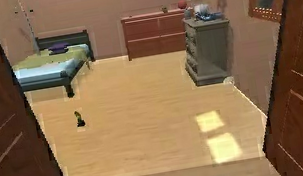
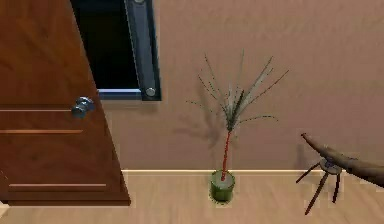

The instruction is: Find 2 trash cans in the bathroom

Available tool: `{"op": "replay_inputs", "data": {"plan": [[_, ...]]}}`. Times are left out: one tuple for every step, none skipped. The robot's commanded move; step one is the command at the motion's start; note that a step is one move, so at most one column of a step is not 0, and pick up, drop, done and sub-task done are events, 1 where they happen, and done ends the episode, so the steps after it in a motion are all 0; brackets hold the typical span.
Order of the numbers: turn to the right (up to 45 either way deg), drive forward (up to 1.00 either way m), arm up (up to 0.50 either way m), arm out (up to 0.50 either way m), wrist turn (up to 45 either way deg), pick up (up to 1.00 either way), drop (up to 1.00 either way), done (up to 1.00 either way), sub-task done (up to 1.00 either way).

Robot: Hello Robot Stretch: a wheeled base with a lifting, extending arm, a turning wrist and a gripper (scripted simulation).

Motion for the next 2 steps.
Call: {"op": "replay_inputs", "data": {"plan": [[45.0,0.0,0.0,0.0,0.0,0.0,0.0,0.0,0.0],[45.0,0.0,0.0,0.0,0.0,0.0,0.0,0.0,0.0]]}}
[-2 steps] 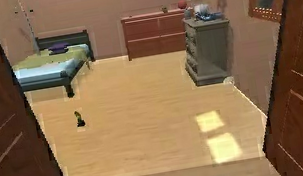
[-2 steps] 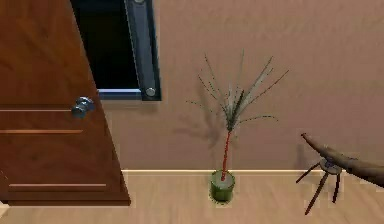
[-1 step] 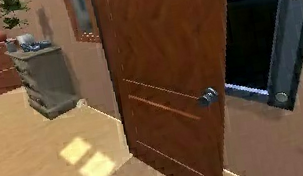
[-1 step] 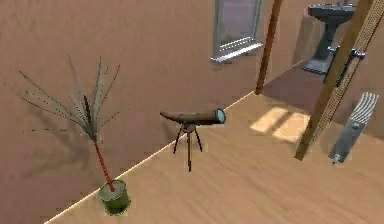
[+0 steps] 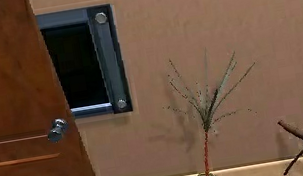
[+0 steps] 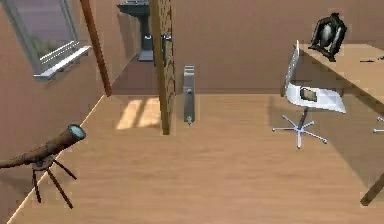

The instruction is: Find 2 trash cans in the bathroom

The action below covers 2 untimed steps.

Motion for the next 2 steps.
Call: {"op": "replay_inputs", "data": {"plan": [[45.0,0.0,0.0,0.0,0.0,0.0,0.0,0.0,0.0],[15.0,0.0,0.0,0.0,0.0,0.0,0.0,0.0,0.0]]}}
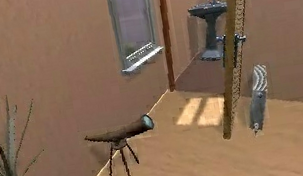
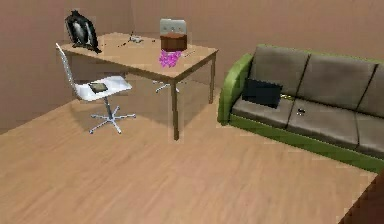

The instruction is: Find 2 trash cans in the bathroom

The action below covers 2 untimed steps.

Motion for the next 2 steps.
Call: {"op": "replay_inputs", "data": {"plan": [[3.0,0.0,0.0,0.0,0.0,0.0,0.0,0.0,0.0],[0.0,1.0,0.0,0.0,0.0,0.0,0.0,0.0,0.0]]}}
